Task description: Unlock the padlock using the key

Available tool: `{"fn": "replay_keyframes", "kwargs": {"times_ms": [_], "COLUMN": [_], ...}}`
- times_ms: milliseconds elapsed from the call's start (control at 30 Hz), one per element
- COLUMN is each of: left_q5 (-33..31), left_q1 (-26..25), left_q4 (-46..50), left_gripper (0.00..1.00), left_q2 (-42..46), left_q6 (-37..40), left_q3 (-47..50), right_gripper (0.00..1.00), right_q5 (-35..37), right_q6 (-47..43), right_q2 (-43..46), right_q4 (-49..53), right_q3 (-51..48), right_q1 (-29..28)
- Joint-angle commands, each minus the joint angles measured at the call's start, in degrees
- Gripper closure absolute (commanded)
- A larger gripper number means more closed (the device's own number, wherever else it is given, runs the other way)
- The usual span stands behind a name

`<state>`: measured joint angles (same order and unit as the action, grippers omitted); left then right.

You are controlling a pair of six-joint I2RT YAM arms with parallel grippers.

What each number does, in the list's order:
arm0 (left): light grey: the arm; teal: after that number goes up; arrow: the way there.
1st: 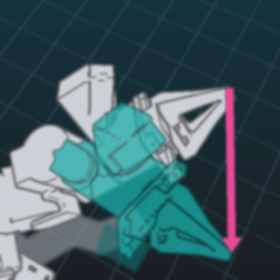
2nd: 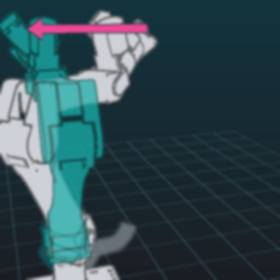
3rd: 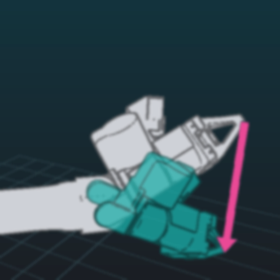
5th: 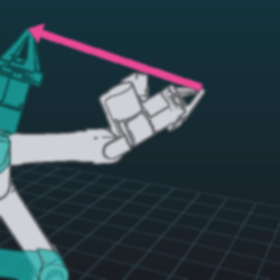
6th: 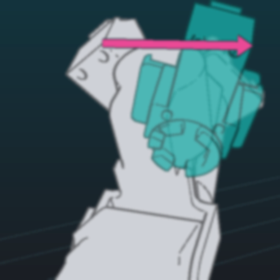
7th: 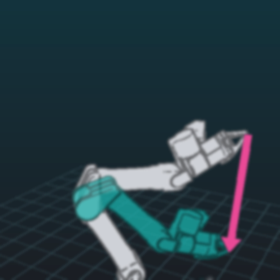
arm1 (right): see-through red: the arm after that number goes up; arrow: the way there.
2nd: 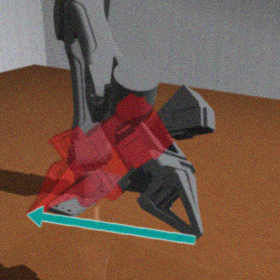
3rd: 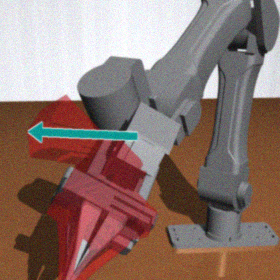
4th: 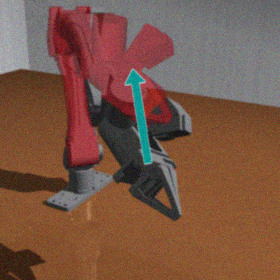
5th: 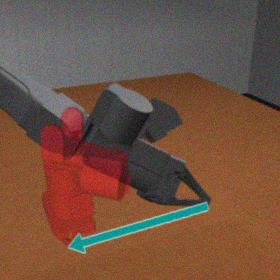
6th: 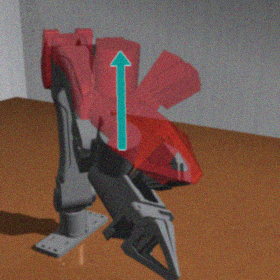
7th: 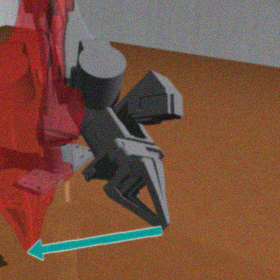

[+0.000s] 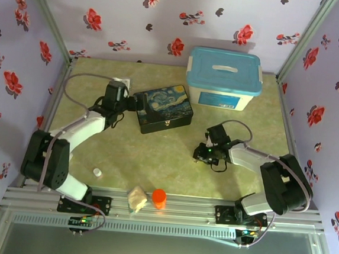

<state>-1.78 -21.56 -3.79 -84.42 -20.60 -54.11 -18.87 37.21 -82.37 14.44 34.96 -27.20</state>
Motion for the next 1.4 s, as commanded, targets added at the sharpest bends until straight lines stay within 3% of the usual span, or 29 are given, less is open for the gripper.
{"fn": "replay_keyframes", "kwargs": {"times_ms": [0, 67, 333, 533, 600, 667, 700, 733, 800, 1000, 1167, 1300, 1367], "left_q5": [2.0, 2.0, 2.0, 0.1, -6.0, -13.2, -17.2, -19.6, -24.9, -28.4, -24.9, -19.6, -17.0], "left_q1": [0.5, 0.5, 1.7, 4.7, 4.9, 5.1, 5.2, 5.4, 6.0, 10.7, 13.5, 18.1, 19.6], "left_q4": [1.1, 1.4, 7.0, 11.1, 14.6, 15.2, 14.3, 12.5, 6.2, -14.2, -26.3, -36.9, -37.1], "left_gripper": [0.04, 0.04, 0.03, 0.01, 0.01, 0.00, 0.00, 0.00, 0.00, 0.00, 0.00, 0.00, 0.00], "left_q2": [5.0, 7.2, 13.4, 21.1, 24.2, 27.6, 29.4, 30.7, 32.5, 24.9, 15.4, 9.8, 7.6], "left_q6": [-1.4, -1.6, -1.4, -2.2, -0.3, 2.3, 4.3, 6.2, 9.6, 15.3, 16.2, 12.8, 14.3], "left_q3": [2.3, 3.6, 4.1, 7.5, 8.5, 10.8, 13.0, 14.7, 19.7, 30.0, 33.0, 34.5, 32.8], "right_gripper": [0.69, 0.63, 0.62, 0.51, 0.42, 0.21, 0.03, 0.01, 0.01, 0.01, 0.01, 0.01, 0.01], "right_q5": [5.2, 6.0, 10.5, 10.5, 14.1, 22.0, 28.0, 31.6, 36.9, 45.4, 45.0, 41.5, 40.4], "right_q6": [-6.2, -7.7, -9.3, -9.6, -10.3, -11.5, -12.6, -13.6, -16.4, -25.4, -33.6, -29.6, -29.5], "right_q2": [1.2, 1.1, 2.1, 7.0, 10.1, 13.7, 15.9, 17.2, 19.6, 20.4, 20.1, 16.0, 11.7], "right_q4": [12.2, 13.9, 16.5, 16.7, 15.9, 15.2, 14.1, 12.6, 7.7, -10.6, -37.9, -55.3, -60.7], "right_q3": [1.9, 3.3, 6.5, 8.6, 9.2, 9.7, 9.6, 9.2, 7.8, 1.3, -13.1, -20.2, -20.9], "right_q1": [2.6, 2.8, 2.7, 2.6, 2.6, 2.6, 2.9, 3.3, 5.0, 12.5, 18.2, 22.7, 23.1]}}
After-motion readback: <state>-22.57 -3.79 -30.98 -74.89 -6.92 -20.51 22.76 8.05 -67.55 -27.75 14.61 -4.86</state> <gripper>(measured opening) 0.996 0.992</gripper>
